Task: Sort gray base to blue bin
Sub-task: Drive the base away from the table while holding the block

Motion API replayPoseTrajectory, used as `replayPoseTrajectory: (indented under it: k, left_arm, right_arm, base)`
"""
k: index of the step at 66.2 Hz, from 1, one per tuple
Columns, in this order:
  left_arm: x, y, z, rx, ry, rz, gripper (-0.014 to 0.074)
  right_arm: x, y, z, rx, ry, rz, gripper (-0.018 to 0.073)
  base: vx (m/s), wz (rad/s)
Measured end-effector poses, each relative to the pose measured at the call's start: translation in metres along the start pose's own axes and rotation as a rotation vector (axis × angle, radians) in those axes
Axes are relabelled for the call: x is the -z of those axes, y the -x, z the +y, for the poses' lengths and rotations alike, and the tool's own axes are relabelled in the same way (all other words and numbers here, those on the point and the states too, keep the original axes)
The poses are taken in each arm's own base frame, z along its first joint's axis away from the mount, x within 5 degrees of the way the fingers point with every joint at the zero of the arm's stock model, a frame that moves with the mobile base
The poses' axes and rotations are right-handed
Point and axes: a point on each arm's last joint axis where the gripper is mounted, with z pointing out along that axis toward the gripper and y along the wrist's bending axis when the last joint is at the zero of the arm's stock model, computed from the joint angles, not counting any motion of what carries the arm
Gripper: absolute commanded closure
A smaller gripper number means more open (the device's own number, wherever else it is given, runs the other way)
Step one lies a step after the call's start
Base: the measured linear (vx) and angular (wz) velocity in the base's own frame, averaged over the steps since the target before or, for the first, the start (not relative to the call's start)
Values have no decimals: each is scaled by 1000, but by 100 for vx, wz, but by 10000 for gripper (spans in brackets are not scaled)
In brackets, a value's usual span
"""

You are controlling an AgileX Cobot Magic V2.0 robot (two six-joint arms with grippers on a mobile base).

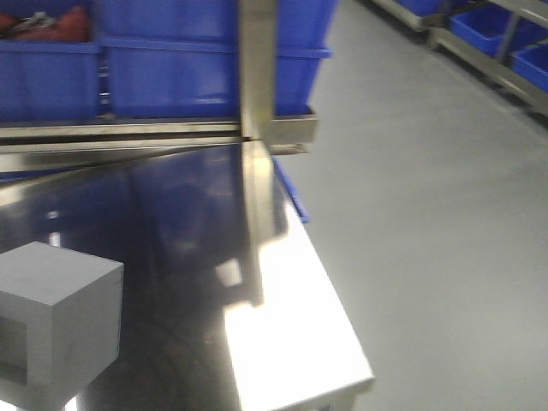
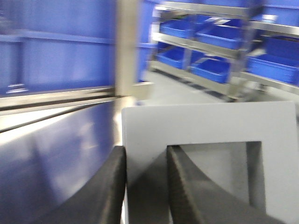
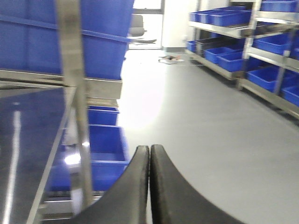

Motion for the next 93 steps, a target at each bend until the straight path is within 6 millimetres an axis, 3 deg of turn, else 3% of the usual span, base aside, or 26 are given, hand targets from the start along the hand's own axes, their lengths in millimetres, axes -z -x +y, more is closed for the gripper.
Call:
replayPoseTrajectory:
  k: [93]
  left_arm:
    - [0,0,0,0,0,0,602]
  right_arm:
    - [0,0,0,0,0,0,568]
  base:
    - [-7,-65]
